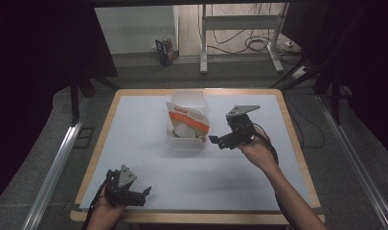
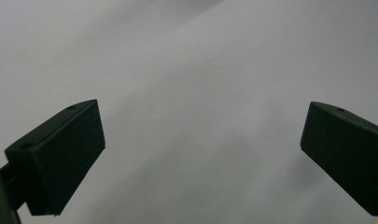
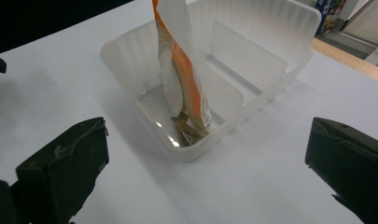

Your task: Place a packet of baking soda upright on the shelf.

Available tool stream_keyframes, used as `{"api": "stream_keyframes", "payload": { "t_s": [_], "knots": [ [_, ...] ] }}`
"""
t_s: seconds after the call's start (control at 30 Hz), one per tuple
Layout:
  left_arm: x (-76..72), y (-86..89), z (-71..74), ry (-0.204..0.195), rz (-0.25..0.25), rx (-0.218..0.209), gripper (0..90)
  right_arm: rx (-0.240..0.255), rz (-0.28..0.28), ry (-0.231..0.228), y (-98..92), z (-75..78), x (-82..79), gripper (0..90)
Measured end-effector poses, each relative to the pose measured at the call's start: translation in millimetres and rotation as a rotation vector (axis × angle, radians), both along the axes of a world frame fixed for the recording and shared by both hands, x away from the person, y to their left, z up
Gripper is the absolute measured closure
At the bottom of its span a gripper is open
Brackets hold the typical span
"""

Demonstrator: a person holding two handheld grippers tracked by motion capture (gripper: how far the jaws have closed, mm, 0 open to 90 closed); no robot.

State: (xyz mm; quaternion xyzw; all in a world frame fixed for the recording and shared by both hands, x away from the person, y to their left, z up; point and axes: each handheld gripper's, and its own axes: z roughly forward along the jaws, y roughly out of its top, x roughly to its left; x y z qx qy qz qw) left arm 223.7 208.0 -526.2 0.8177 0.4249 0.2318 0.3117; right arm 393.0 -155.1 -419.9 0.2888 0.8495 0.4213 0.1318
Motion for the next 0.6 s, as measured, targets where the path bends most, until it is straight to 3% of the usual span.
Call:
{"api": "stream_keyframes", "payload": {
  "t_s": [0.4, 0.57, 0.6],
  "knots": [
    [0.0, -0.6, -0.3, 0.000, 0.000, 0.002, 0.0, -0.013, -0.023, -0.033, -7.7, -8.3, -12.9, 0.2],
    [0.1, -0.6, -0.3, 0.000, 0.001, 0.002, 0.0, 0.020, -0.024, -0.031, -14.5, -14.1, -17.6, 0.9],
    [0.1, -0.4, -0.2, 0.000, 0.001, 0.004, 0.0, 0.010, -0.032, -0.056, -17.5, -14.1, -19.9, 1.0]
  ]
}}
